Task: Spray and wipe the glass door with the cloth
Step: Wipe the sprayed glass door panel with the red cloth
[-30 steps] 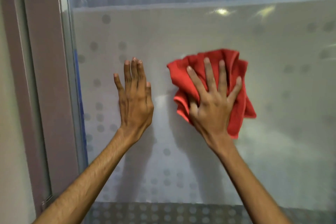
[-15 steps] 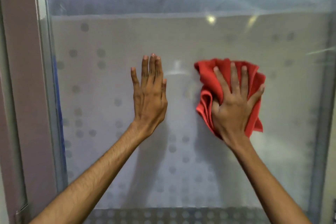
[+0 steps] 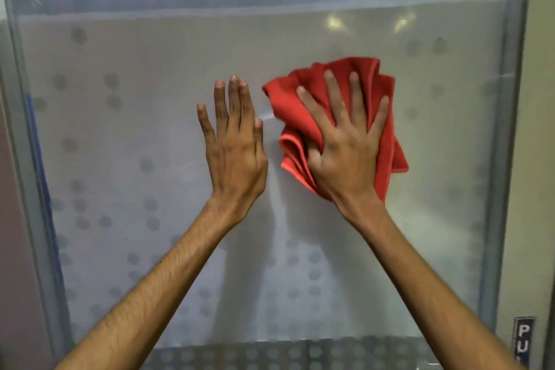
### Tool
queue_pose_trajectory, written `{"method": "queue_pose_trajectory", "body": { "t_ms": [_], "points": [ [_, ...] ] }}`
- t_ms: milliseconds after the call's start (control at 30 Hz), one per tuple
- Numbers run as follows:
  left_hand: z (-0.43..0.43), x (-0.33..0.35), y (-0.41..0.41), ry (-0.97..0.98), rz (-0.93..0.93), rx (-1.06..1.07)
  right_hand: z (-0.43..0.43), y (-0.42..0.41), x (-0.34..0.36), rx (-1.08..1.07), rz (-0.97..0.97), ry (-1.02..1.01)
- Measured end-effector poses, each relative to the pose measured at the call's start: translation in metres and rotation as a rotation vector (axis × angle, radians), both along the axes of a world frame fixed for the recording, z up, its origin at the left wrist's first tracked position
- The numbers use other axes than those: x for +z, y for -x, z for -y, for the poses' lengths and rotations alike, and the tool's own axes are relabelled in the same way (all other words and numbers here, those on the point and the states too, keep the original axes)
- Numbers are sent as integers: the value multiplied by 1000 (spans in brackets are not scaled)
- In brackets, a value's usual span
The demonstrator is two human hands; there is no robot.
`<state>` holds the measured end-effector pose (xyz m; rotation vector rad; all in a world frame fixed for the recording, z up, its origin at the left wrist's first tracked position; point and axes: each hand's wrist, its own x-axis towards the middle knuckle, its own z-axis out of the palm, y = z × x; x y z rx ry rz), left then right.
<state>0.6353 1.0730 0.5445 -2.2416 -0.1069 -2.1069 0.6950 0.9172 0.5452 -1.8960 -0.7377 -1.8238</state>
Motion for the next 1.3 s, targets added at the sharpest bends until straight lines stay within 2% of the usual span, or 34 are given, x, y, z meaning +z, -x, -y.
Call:
{"method": "queue_pose_trajectory", "body": {
  "t_ms": [133,233,433,567,667,800,1067,1300],
  "points": [
    [9,-10,-2,17,-26,-3,28,-9,-60,-40,-66,-29],
    [19,-16,-3,1,-45,-5,58,-22,-65,-51,-116,-80],
    [23,-16,-5,16,-33,-25,108,-48,49,-62,-220,-391],
    [30,-10,-8,3,-10,-48,102,-48,126,-37,-159,-336],
    [41,-10,-13,-12,-8,-82,99,-48,136,-49,-118,-281],
    [53,-30,-16,5,-22,-129,111,-56,90,-48,-132,-323],
    [65,-105,-10,111,-107,-181,128,-61,-61,-118,-189,-372],
    [54,-161,3,153,-156,-201,105,-43,-165,-100,-307,-421]
  ]
}}
